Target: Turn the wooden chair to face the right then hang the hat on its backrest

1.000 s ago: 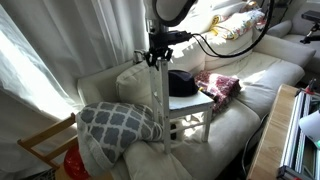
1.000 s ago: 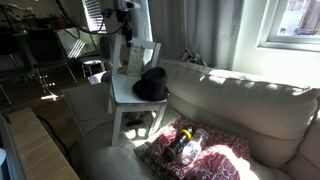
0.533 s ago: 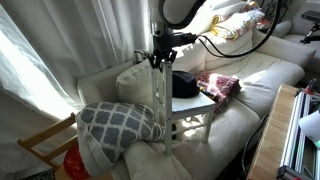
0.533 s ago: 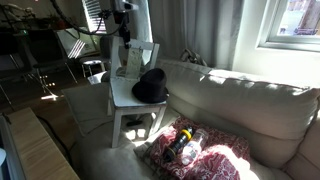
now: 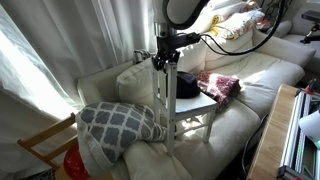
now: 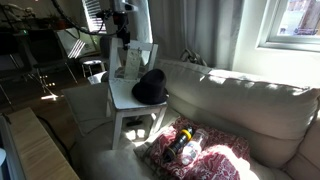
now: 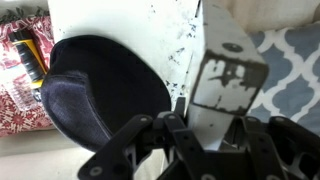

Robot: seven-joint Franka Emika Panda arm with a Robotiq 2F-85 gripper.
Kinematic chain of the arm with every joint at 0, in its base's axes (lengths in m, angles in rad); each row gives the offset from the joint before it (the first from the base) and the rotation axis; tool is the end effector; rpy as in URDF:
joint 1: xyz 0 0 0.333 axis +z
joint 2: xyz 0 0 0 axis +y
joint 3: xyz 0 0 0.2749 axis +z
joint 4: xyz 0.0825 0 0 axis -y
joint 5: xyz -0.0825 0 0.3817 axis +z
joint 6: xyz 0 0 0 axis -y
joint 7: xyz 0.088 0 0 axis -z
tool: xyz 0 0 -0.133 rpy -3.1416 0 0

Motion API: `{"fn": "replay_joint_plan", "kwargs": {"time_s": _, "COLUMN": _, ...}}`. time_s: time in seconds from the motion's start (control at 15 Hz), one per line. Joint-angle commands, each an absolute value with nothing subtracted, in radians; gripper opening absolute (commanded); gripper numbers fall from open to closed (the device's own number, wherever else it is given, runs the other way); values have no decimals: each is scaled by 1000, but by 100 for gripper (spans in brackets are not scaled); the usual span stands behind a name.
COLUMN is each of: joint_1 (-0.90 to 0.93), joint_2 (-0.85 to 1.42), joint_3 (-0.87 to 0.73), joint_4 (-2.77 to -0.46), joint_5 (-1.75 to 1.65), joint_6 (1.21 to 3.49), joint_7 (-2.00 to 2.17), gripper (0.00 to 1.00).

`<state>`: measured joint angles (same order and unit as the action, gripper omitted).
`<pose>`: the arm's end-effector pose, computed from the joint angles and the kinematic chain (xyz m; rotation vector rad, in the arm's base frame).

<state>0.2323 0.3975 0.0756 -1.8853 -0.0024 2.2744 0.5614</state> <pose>0.5838 0.1848 0.2345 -3.0938 0.4009 0.0283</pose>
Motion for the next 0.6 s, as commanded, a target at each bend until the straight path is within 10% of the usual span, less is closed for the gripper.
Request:
{"fn": "replay_joint_plan", "kwargs": {"time_s": 0.0, "joint_1": 222, "joint_2": 360, "joint_3": 99, "joint_4": -1962, "joint_5": 33, "joint_6": 2248, "joint_7": 456, "gripper": 7}}
{"fn": "replay_joint_plan", "kwargs": {"time_s": 0.13, "joint_1": 229, "joint_2": 356, "joint_3": 93, "joint_4": -1974, "joint_5": 33, "joint_6": 2262, "joint_7": 482, "gripper": 7}}
{"fn": "replay_joint_plan", "kwargs": {"time_s": 0.2, "joint_1": 240, "joint_2": 380, "joint_3": 80, "joint_4": -1920, "joint_5": 23, "joint_6": 2269, "joint_7": 538, "gripper": 26}}
{"fn": "replay_joint_plan", "kwargs": {"time_s": 0.53, "joint_1": 240, "joint_2": 376, "joint_3": 80, "joint_4": -1926, "joint_5": 25, "joint_6": 2269, "joint_7": 538, "gripper": 26}}
